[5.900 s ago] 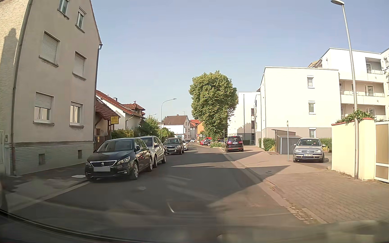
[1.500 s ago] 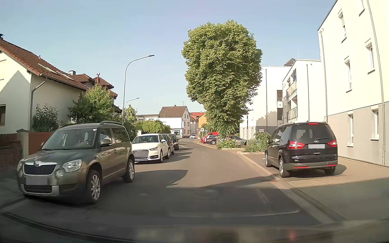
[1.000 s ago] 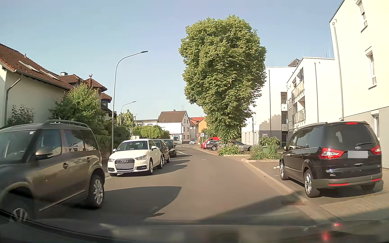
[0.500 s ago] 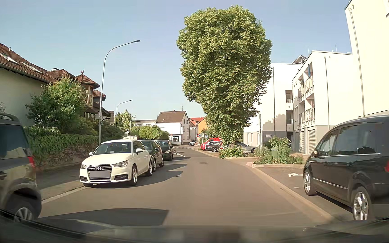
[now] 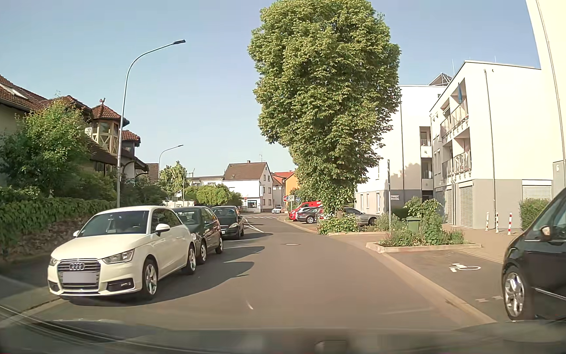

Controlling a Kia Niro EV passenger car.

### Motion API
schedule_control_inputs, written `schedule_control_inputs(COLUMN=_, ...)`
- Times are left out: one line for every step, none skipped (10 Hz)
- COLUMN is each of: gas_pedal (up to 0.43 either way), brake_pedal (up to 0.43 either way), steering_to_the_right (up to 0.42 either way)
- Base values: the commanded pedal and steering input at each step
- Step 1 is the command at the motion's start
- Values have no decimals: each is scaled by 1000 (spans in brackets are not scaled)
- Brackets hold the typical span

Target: Follow the waypoints while adhering to traffic rules and regulations

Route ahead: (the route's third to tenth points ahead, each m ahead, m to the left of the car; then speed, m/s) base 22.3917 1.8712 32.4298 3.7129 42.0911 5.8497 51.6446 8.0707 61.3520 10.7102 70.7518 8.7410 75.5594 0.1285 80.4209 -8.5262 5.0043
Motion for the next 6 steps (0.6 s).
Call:
schedule_control_inputs(gas_pedal=47, brake_pedal=30, steering_to_the_right=3)
schedule_control_inputs(gas_pedal=47, brake_pedal=30, steering_to_the_right=3)
schedule_control_inputs(gas_pedal=47, brake_pedal=30, steering_to_the_right=3)
schedule_control_inputs(gas_pedal=47, brake_pedal=30, steering_to_the_right=3)
schedule_control_inputs(gas_pedal=47, brake_pedal=30, steering_to_the_right=3)
schedule_control_inputs(gas_pedal=47, brake_pedal=30, steering_to_the_right=3)
